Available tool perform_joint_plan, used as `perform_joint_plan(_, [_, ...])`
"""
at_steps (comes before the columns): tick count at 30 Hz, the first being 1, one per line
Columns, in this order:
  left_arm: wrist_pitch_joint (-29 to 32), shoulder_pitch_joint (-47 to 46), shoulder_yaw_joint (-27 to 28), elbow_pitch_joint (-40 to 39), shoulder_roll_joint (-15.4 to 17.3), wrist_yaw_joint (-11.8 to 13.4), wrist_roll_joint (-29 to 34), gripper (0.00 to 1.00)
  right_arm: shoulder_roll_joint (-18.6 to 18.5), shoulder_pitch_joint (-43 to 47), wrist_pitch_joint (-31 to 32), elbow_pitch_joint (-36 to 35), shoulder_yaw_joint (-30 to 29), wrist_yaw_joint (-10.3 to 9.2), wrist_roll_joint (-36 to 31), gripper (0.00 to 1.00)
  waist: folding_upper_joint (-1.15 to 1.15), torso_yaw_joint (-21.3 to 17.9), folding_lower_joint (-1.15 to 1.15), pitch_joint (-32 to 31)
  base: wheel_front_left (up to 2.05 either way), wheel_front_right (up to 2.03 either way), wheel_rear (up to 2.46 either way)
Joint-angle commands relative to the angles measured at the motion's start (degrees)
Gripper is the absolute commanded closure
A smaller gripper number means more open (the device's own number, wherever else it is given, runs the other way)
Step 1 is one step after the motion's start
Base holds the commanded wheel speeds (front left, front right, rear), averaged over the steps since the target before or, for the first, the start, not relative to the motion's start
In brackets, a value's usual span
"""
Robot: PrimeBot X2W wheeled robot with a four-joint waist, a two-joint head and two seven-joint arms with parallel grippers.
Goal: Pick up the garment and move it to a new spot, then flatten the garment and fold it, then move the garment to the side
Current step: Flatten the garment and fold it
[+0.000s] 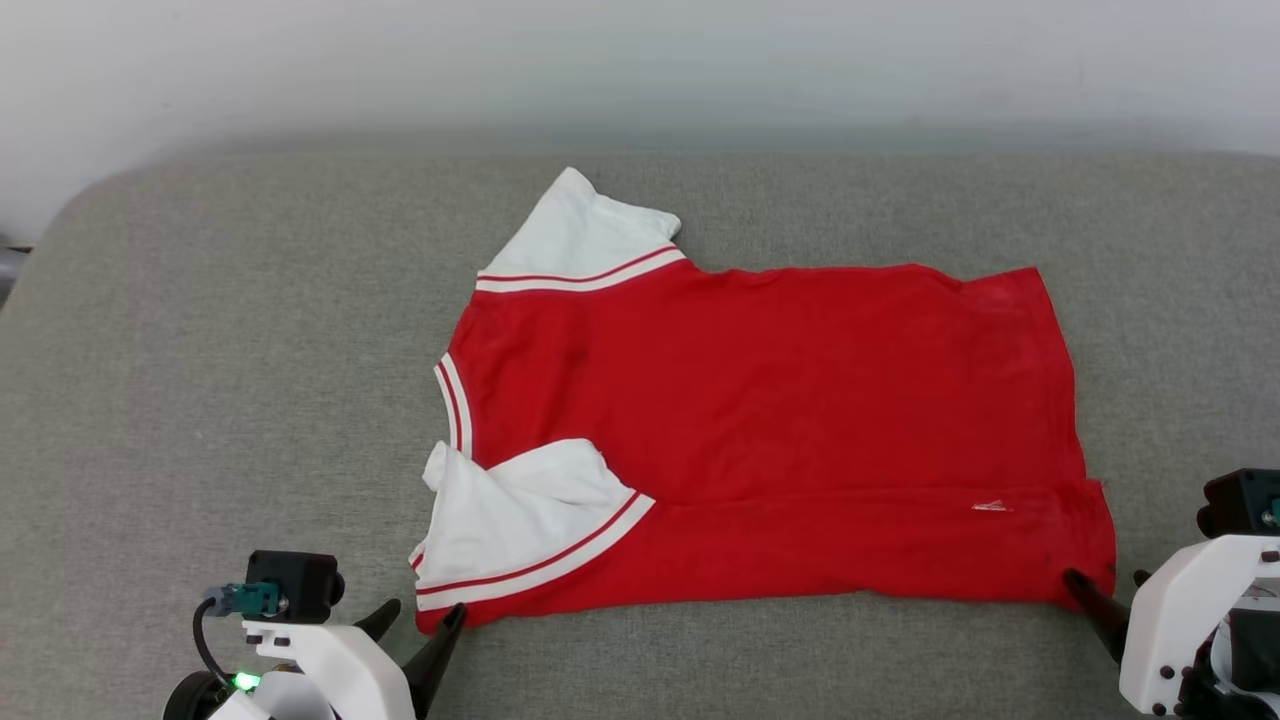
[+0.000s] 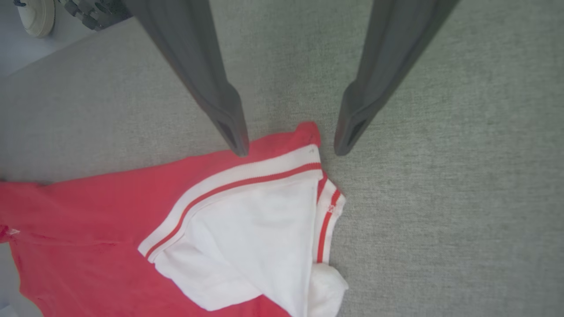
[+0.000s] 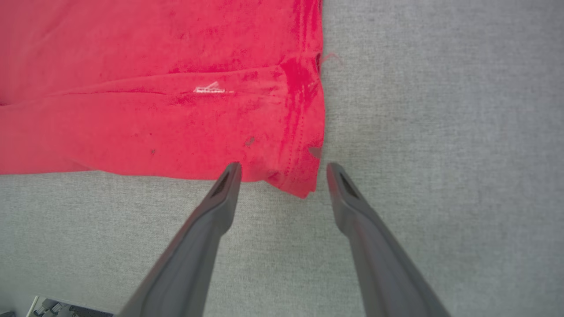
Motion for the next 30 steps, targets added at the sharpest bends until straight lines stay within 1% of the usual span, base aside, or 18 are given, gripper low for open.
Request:
perform_joint_plan(1, [0.4,-0.8,-0.1,0.1,0.1,0.9,0.7,0.0,0.7,-0.2,0.1,-0.7,-0.3,-0.04,-0.6,0.0,0.0,-0.6,0.01,1.4,0.0,0.0,0.0])
perform_joint_plan(6, [0.7,-2.3,-0.4,2.7,-0.6,2.8,2.0,0.0,1.1,-1.1,0.1,-1.9,-0.5,-0.05,-0.8,0.0,0.0,-1.6,0.01,3.7,0.0,0.0,0.0])
perform_joint_plan(9, [1.2,-2.9,-0.7,4.0,-0.9,3.2,2.4,0.0,1.1,-1.3,-0.1,-2.1,-0.5,-0.05,-0.7,0.0,0.0,-2.0,0.01,4.5,0.0,0.0,0.0])
perform_joint_plan(13, [3.3,-3.4,-2.2,7.5,-1.1,4.2,3.3,0.0,0.9,-1.9,-0.4,-2.2,-0.4,-0.05,-0.5,0.0,0.0,-2.5,0.01,5.5,0.0,0.0,0.0])
perform_joint_plan(15, [4.8,-3.3,-3.0,8.8,-1.8,4.3,2.7,0.0,1.0,-2.0,-0.4,-2.3,-0.3,-0.04,-0.4,0.0,0.0,-2.7,0.01,5.9,0.0,0.0,0.0])
perform_joint_plan(16, [5.8,-3.1,-3.5,9.3,-2.1,4.0,2.4,0.05,1.0,-2.0,-0.5,-2.2,-0.3,-0.05,-0.3,0.0,0.0,-2.7,0.01,6.0,0.0,0.0,0.0])
perform_joint_plan(17, [6.6,-3.0,-4.2,9.8,-2.3,3.8,2.4,0.51,1.0,-2.0,-0.5,-2.2,-0.2,-0.05,-0.3,0.0,0.0,-2.7,0.01,6.0,0.0,0.0,0.0])
perform_joint_plan(18, [7.2,-2.8,-4.7,10.2,-2.6,3.4,2.1,0.79,0.9,-2.0,-0.5,-2.2,-0.2,-0.05,-0.3,0.0,0.0,-2.6,0.01,6.0,0.0,0.0,0.0])
perform_joint_plan(19, [7.6,-2.7,-5.0,10.4,-2.8,3.0,1.8,1.0,0.7,-2.1,-0.7,-2.1,-0.2,-0.05,-0.5,0.0,0.0,-2.6,0.01,6.0,0.0,0.0,0.0])
perform_joint_plan(21, [7.3,-2.6,-5.0,10.7,-3.3,2.3,1.5,1.0,0.4,-2.0,-0.8,-1.9,-0.3,-0.05,-1.0,0.0,0.0,-2.3,0.01,5.5,0.0,0.0,0.0])
perform_joint_plan(25, [4.4,-2.8,-3.6,10.0,-3.4,1.1,1.4,1.0,-0.1,-1.1,-0.4,-1.5,-0.3,-0.05,-1.9,0.0,0.0,-1.6,0.01,4.2,0.0,0.0,0.0])
perform_joint_plan(30, [1.6,-3.4,-1.7,6.3,-2.6,0.4,1.5,1.0,-0.4,-1.2,0.6,-0.2,-0.4,-0.04,-3.0,0.0,0.0,-0.5,0.01,2.9,0.0,0.0,0.0])
